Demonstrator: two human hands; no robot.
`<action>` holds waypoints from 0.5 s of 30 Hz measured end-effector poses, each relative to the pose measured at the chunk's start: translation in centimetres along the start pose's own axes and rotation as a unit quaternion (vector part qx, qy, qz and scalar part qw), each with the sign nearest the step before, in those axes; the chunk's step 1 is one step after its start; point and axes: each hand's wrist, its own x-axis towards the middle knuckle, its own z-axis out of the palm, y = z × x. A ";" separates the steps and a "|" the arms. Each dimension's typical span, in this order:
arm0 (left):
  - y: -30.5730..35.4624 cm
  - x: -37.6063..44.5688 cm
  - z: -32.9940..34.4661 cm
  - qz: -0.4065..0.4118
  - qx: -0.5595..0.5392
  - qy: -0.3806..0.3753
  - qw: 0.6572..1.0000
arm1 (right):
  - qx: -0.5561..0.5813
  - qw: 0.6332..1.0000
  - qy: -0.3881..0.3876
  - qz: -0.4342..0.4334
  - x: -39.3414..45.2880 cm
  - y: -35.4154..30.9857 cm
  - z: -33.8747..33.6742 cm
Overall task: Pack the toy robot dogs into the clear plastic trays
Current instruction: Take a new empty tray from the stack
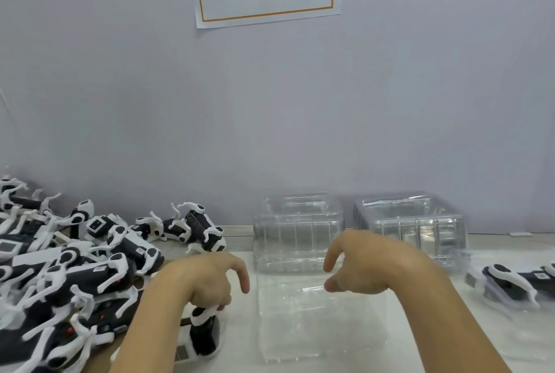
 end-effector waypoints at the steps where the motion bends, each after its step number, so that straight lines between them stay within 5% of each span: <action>1: 0.0 -0.2 -0.2 0.002 -0.016 0.016 1.000 | 0.006 1.000 0.007 -0.004 0.0 -0.1 -0.1; 6: -0.3 -1.2 -1.6 0.051 -0.155 0.147 0.975 | 0.073 0.993 0.059 -0.070 0.2 -1.0 -0.1; 15: 3.0 -3.2 -3.6 0.224 -0.284 0.380 0.851 | 0.278 0.927 0.120 -0.221 1.4 -5.3 2.7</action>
